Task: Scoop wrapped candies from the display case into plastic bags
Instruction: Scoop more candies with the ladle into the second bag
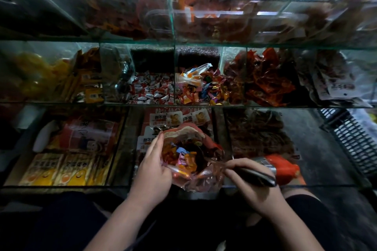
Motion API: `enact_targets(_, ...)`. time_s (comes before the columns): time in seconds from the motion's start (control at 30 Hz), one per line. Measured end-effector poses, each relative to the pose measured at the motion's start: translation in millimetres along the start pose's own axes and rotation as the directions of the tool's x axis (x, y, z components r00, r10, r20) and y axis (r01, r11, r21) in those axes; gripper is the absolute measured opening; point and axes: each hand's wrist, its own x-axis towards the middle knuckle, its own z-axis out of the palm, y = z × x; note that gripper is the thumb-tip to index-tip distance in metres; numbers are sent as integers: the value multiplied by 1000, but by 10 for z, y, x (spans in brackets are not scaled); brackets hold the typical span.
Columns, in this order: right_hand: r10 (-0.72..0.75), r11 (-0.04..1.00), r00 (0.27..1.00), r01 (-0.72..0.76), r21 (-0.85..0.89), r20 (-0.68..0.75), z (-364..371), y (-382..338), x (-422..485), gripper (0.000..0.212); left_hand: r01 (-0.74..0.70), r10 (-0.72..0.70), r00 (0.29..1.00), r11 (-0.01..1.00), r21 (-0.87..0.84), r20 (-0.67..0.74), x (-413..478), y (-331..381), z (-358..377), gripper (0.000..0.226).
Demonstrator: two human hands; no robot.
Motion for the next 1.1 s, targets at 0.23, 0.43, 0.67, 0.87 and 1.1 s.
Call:
enact_targets(0.23,146,982,989,-144,119,-10,149,-83,26,20,-5,5,1000,1000,11,5,-1,53,9,86)
enact_targets(0.43,49,998,996,-51,34,71,185,-35,11,15,12,-12,1000,1000,9,-6,9,12,7,87)
enact_targets(0.67,-66,995,997,68,-69,35,376,51,-10,28,3,-3,1000,1000,17,-10,2,-2,22,87)
enact_targets(0.87,176,984,983,-177,-15,-56,545,-32,89,22,2,-2,1000,999,-42,17,3,2,23,91)
enact_targets(1.1,381,921,922,-374,109,-62,599,-146,209,21,-6,6,1000,999,-32,9,11,-8,29,90)
